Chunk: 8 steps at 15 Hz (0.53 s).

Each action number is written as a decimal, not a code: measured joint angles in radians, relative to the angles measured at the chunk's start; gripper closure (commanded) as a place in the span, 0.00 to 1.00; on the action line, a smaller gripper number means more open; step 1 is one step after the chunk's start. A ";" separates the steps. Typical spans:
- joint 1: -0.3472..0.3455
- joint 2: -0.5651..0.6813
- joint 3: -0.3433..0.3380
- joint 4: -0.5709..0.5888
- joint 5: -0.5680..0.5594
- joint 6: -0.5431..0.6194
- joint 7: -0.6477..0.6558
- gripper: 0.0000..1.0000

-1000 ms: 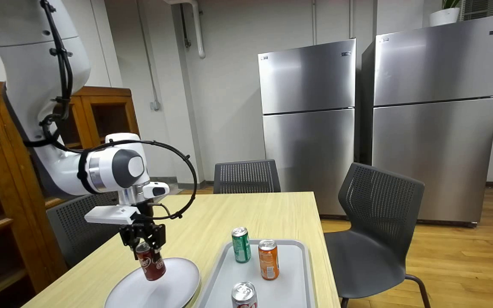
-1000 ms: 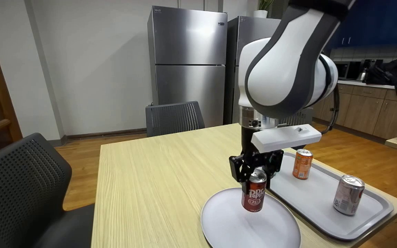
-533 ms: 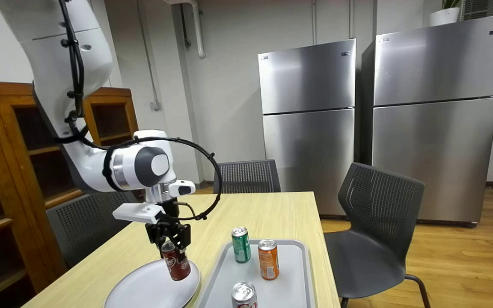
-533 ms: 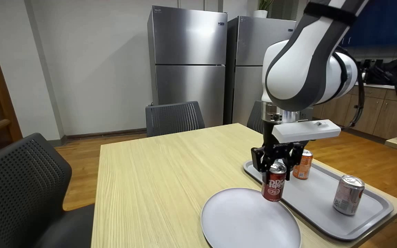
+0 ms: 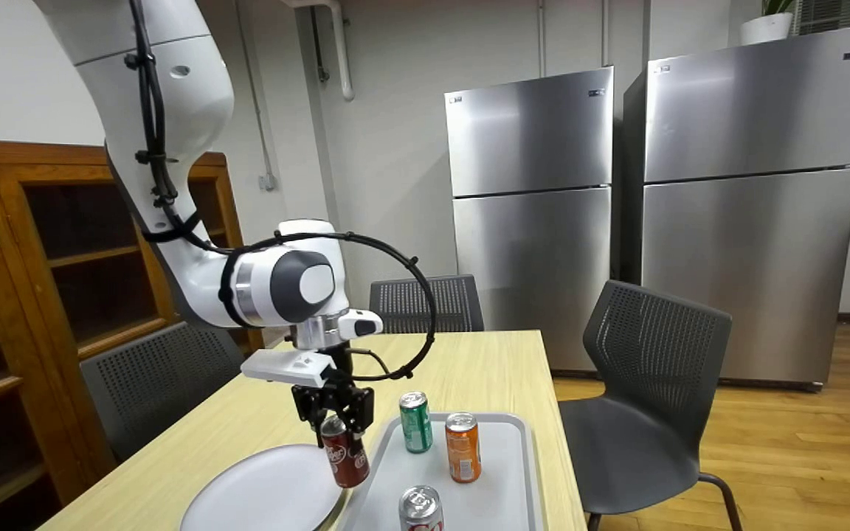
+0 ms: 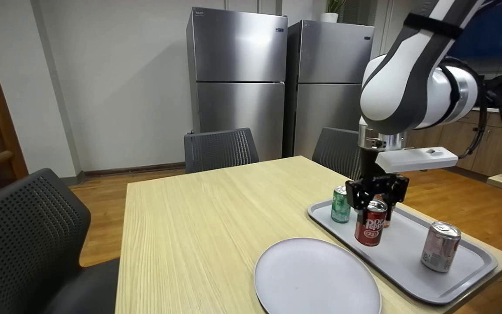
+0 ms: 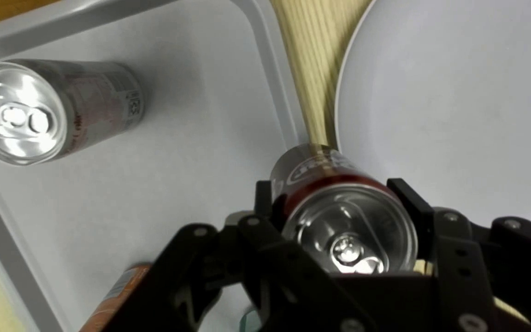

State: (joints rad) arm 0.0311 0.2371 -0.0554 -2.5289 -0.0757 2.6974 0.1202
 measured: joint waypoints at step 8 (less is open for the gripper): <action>-0.117 0.019 -0.002 0.040 0.074 -0.001 -0.216 0.62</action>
State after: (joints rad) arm -0.0857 0.2566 -0.0577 -2.4888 -0.0015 2.6960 -0.0958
